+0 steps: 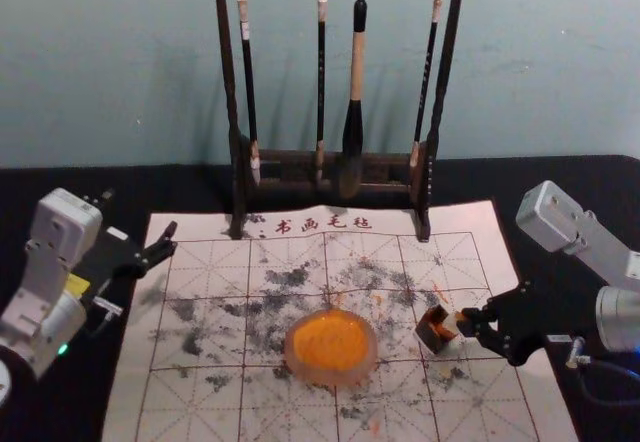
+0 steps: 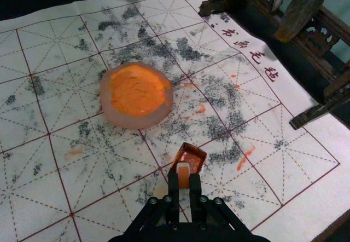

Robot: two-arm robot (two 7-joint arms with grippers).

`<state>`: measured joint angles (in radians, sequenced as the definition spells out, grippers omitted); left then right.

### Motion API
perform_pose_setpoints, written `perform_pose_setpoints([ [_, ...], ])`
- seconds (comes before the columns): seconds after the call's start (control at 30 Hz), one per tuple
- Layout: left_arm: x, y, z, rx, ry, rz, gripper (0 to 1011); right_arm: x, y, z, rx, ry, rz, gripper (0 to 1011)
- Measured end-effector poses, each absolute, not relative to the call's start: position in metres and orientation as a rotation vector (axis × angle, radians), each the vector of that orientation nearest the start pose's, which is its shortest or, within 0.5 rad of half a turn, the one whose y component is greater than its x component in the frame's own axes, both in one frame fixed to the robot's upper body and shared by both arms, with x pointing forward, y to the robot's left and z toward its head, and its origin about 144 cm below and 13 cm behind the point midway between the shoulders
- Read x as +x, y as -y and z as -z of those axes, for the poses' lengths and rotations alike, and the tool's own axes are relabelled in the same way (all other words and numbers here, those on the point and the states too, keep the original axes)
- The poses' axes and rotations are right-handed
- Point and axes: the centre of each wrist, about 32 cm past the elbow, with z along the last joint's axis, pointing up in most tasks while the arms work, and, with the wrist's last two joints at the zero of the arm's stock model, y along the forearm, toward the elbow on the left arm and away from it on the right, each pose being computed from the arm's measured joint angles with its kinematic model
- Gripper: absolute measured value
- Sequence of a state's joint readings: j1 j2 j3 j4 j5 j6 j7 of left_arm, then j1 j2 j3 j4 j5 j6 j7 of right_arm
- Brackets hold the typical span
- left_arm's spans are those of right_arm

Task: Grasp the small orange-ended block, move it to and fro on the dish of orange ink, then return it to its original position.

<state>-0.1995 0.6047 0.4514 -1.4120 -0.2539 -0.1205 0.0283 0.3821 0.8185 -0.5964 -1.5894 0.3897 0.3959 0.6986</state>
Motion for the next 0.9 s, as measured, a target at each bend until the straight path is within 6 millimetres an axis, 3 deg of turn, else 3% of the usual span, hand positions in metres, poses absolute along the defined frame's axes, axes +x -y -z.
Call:
perform_pose_setpoints([
  [0.9,0.4886,-0.3097,-1.1398,0.304,0.285,-1.248,1001,0.5105,0.3167,-1.2269,-0.664,-0.051,0.536,80],
])
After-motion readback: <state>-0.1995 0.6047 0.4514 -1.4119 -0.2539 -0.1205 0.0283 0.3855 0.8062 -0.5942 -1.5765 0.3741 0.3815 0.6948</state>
